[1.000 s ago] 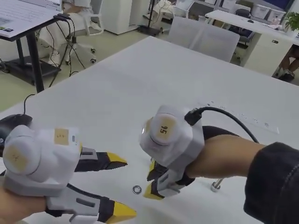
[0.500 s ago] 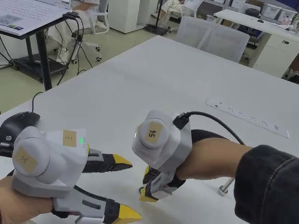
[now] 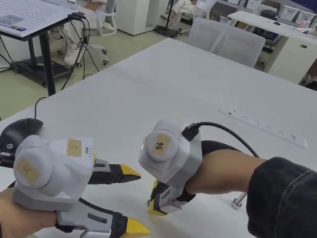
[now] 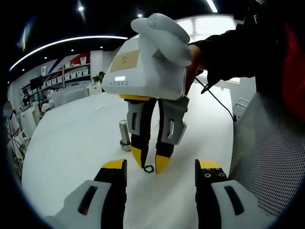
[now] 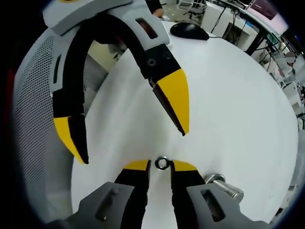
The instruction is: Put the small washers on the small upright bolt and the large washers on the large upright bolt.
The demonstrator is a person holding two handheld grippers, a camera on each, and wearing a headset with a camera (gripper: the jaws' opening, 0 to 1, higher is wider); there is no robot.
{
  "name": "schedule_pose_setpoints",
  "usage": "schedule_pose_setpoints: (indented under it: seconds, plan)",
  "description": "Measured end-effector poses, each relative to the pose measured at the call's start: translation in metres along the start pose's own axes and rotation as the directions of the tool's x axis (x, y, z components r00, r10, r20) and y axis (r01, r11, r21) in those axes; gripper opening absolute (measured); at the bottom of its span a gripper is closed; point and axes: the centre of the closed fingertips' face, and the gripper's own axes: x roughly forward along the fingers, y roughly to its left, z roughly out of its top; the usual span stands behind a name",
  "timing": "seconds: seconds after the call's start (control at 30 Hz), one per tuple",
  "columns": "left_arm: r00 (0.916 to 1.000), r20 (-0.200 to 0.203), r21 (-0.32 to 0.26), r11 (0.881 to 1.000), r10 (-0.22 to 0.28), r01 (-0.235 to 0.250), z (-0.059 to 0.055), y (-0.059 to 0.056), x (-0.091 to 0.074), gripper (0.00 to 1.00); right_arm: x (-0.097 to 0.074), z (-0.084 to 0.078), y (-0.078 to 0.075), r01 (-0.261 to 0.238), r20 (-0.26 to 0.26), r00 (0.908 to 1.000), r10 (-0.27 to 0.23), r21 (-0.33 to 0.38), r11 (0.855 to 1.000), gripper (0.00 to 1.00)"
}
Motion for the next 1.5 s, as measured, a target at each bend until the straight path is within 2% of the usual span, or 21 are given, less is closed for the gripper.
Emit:
schedule_pose_setpoints:
  seconds: [0.37,0.57,0.9,1.1,1.3,1.5]
  plan:
    - [1.0000,0.007,0.001,1.000,0.006,-0.006,0.001,0.002,-0.001,0.56,0.000,-0.002,-0.003,0.013,-0.015,0.9998,-0.013,0.011,1.000,0.15]
    - [1.0000,0.000,0.003,1.000,0.009,-0.009,0.000,0.003,-0.001,0.56,0.002,-0.001,-0.001,0.028,-0.042,0.9987,-0.029,-0.021,0.999,0.14]
    - [0.9999,-0.002,0.004,1.000,0.016,-0.016,0.000,0.004,-0.002,0.56,0.001,-0.003,-0.003,0.018,0.001,0.9998,-0.018,0.028,0.999,0.14]
    - [0.9999,-0.008,0.006,1.000,0.013,-0.013,-0.001,0.003,-0.002,0.56,-0.003,-0.014,0.001,0.021,-0.010,0.9997,-0.020,0.037,0.999,0.14]
    - [0.9999,-0.016,0.009,1.000,0.003,-0.003,-0.002,0.001,-0.001,0.56,-0.018,-0.025,0.005,0.026,0.011,0.9996,-0.027,0.081,0.996,0.14]
    - [0.9998,-0.022,0.016,1.000,-0.002,0.003,-0.001,-0.001,-0.001,0.56,-0.031,-0.041,0.009,0.048,0.001,0.9988,-0.048,0.104,0.993,0.14]
